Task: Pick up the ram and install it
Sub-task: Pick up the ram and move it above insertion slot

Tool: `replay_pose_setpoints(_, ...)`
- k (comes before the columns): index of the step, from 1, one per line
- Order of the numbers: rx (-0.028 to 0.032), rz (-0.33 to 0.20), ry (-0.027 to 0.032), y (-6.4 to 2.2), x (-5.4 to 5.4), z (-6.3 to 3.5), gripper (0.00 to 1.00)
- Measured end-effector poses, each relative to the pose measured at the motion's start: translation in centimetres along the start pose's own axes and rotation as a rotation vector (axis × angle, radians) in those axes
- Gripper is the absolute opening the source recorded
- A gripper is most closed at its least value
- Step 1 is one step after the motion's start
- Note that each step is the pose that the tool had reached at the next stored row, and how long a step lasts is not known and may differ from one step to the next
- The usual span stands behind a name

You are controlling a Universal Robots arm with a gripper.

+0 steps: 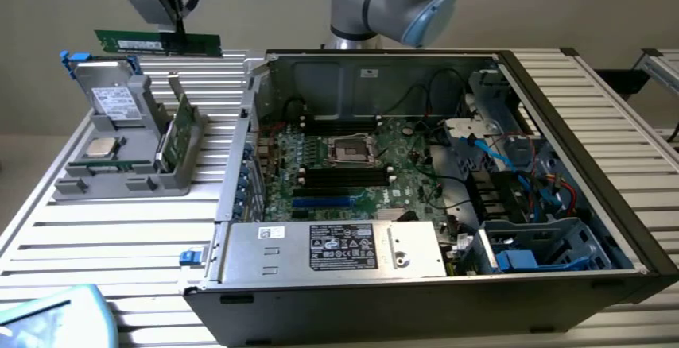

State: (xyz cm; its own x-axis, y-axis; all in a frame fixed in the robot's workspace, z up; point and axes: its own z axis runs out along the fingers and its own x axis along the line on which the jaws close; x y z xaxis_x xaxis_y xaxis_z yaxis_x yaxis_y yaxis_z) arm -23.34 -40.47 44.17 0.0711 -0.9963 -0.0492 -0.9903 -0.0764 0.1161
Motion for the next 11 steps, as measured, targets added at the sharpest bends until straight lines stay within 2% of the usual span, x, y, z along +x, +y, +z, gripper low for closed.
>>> replay_pose_setpoints(2, 0.0028, 0.0, -0.0023, -0.43, 0.0, -0.18, 0.14)
replay_pose_setpoints(4, 0.0128, -0.001, -0.003, -0.73, 0.0, -0.24, 0.14)
replay_pose_setpoints(7, 0.0373, -0.002, -0.0021, -1.08, 0.1, -0.28, 0.14)
replay_pose_setpoints(11, 0.079, -0.004, 0.0004, -1.64, 0.1, -0.36, 0.14)
